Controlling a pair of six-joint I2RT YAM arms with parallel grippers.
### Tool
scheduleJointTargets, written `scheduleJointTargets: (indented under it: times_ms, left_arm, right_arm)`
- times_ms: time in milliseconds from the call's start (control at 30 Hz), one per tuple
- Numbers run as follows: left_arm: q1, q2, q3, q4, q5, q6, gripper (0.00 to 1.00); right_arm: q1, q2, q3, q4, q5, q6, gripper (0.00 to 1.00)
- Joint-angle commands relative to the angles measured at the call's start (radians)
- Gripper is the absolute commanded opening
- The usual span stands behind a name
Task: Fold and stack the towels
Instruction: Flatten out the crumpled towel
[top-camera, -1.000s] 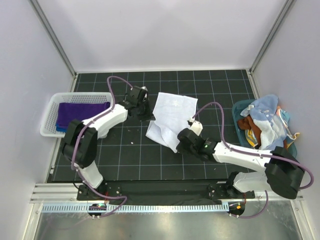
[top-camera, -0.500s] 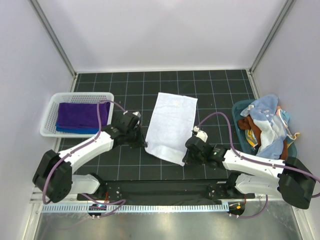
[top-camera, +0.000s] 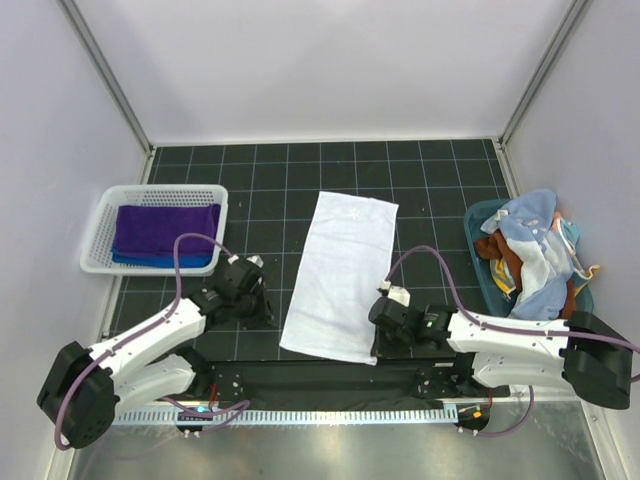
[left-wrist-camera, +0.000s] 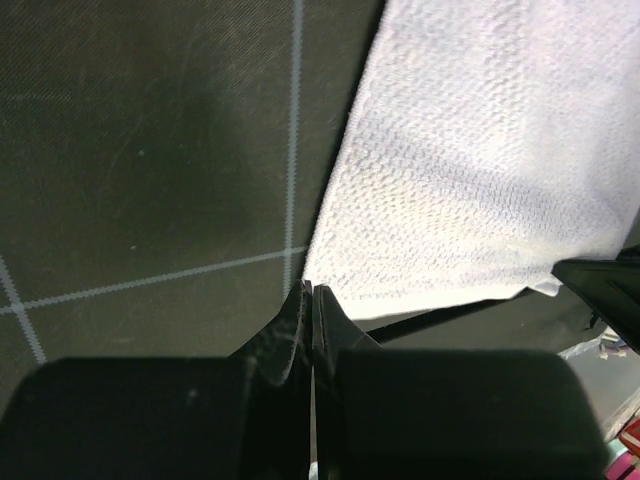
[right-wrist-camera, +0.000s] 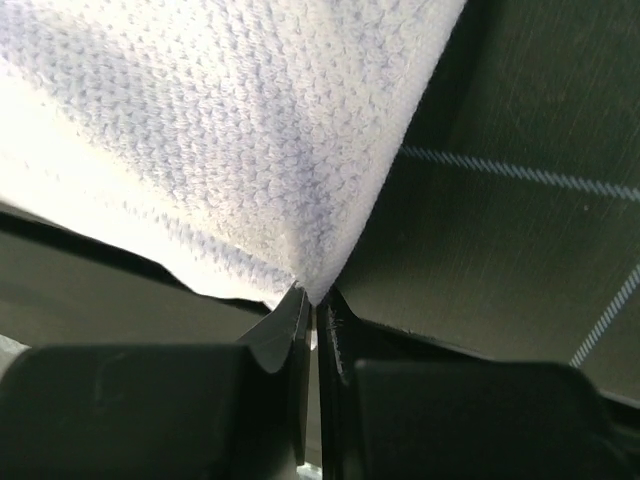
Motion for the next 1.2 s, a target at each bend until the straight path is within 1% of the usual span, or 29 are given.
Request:
scheduleJointTargets:
  times_ms: [0, 100, 167, 200, 267, 300, 367, 400, 433, 467, 500, 533, 567, 600, 633, 667, 700, 767, 800, 833, 867, 900, 933, 967, 1000, 1033, 1067, 1100, 1167]
  left_arm:
    - [-0.009, -0.031, -0.030, -0.020, 0.008, -0.030, 0.00]
    - [-0.022, -0.039, -0.038, -0.027, 0.028, -0.038, 0.01]
    - [-0.032, -0.048, -0.037, -0.039, 0.031, -0.036, 0.08]
    - [-0.032, -0.053, -0.024, -0.046, 0.024, -0.032, 0.16]
    - [-0.032, -0.045, 0.002, -0.064, -0.005, -0.003, 0.21]
    - [-0.030, -0.037, 0.023, -0.063, -0.037, 0.006, 0.27]
    - [-0.030, 0.013, 0.104, -0.056, -0.057, 0.031, 0.28]
    - [-0.030, 0.038, 0.135, -0.050, -0.077, 0.039, 0.28]
    - [-0.029, 0.062, 0.164, -0.030, -0.085, 0.048, 0.28]
    - [-0.027, 0.085, 0.233, -0.015, -0.090, 0.071, 0.29]
    - [-0.015, 0.148, 0.270, -0.001, -0.091, 0.088, 0.29]
    - [-0.009, 0.179, 0.314, 0.022, -0.099, 0.102, 0.30]
    - [-0.001, 0.215, 0.388, 0.045, -0.099, 0.143, 0.32]
    - [0.011, 0.281, 0.432, 0.081, -0.108, 0.164, 0.34]
    - [0.017, 0.320, 0.501, 0.097, -0.169, 0.180, 0.35]
    - [0.030, 0.355, 0.537, 0.117, -0.182, 0.222, 0.39]
    - [0.055, 0.445, 0.571, 0.163, -0.179, 0.249, 0.43]
    - [0.095, 0.531, 0.678, 0.186, -0.147, 0.283, 0.49]
    - [0.111, 0.582, 0.710, 0.224, -0.125, 0.343, 0.53]
    - [0.140, 0.672, 0.758, 0.230, -0.078, 0.376, 0.56]
    - [0.151, 0.729, 0.808, 0.223, -0.064, 0.407, 0.57]
    - [0.160, 0.778, 0.918, 0.202, -0.058, 0.477, 0.58]
    - [0.169, 0.883, 0.974, 0.179, -0.056, 0.502, 0.58]
    - [0.172, 0.929, 1.029, 0.156, -0.047, 0.525, 0.59]
    - [0.175, 0.970, 1.130, 0.139, -0.036, 0.569, 0.60]
    - [0.177, 1.062, 1.182, 0.117, -0.033, 0.589, 0.61]
    - [0.177, 1.097, 1.239, 0.071, -0.065, 0.602, 0.61]
    - [0.181, 1.139, 1.314, 0.059, -0.071, 0.609, 0.61]
    - [0.195, 1.228, 1.381, 0.036, -0.056, 0.637, 0.63]
  right_arm:
    - [0.029, -0.024, -0.008, -0.072, -0.008, 0.033, 0.04]
    - [0.031, -0.061, -0.004, -0.122, -0.002, 0.033, 0.05]
    - [0.031, -0.084, 0.000, -0.158, 0.007, 0.033, 0.08]
    - [0.031, -0.092, 0.003, -0.168, 0.009, 0.033, 0.17]
    - [0.031, -0.099, 0.018, -0.180, 0.012, 0.035, 0.32]
    - [0.031, -0.105, 0.026, -0.181, 0.029, 0.036, 0.43]
    - [0.031, -0.110, 0.067, -0.192, 0.058, 0.038, 0.50]
    - [0.029, -0.109, 0.087, -0.195, 0.110, 0.025, 0.57]
    - [0.026, -0.102, 0.110, -0.218, 0.141, 0.019, 0.57]
    - [0.018, -0.098, 0.165, -0.232, 0.177, 0.007, 0.58]
    - [0.008, -0.090, 0.193, -0.246, 0.211, -0.026, 0.56]
    - [-0.024, -0.083, 0.221, -0.261, 0.287, -0.042, 0.54]
    - [-0.055, -0.079, 0.261, -0.249, 0.308, -0.069, 0.54]
    - [-0.095, -0.072, 0.275, -0.194, 0.308, -0.137, 0.54]
    - [-0.218, -0.041, 0.307, -0.166, 0.275, -0.177, 0.54]
    - [-0.282, -0.014, 0.327, -0.142, 0.253, -0.214, 0.53]
    - [-0.336, 0.009, 0.347, -0.093, 0.242, -0.243, 0.53]
    - [-0.475, 0.101, 0.417, -0.054, 0.253, -0.313, 0.53]
    - [-0.512, 0.127, 0.437, -0.003, 0.258, -0.332, 0.53]
    - [-0.540, 0.185, 0.469, 0.028, 0.292, -0.356, 0.52]
    - [-0.587, 0.215, 0.486, 0.058, 0.308, -0.369, 0.53]
    - [-0.613, 0.255, 0.506, 0.111, 0.311, -0.381, 0.53]
    - [-0.638, 0.293, 0.549, 0.133, 0.301, -0.401, 0.53]
    - [-0.691, 0.377, 0.574, 0.151, 0.278, -0.409, 0.53]
    - [-0.713, 0.422, 0.595, 0.192, 0.270, -0.413, 0.53]
    - [-0.742, 0.465, 0.650, 0.203, 0.252, -0.419, 0.53]
    - [-0.788, 0.565, 0.682, 0.217, 0.195, -0.423, 0.51]
    - [-0.807, 0.607, 0.715, 0.223, 0.176, -0.427, 0.51]
    - [-0.844, 0.734, 0.819, 0.219, 0.140, -0.438, 0.50]
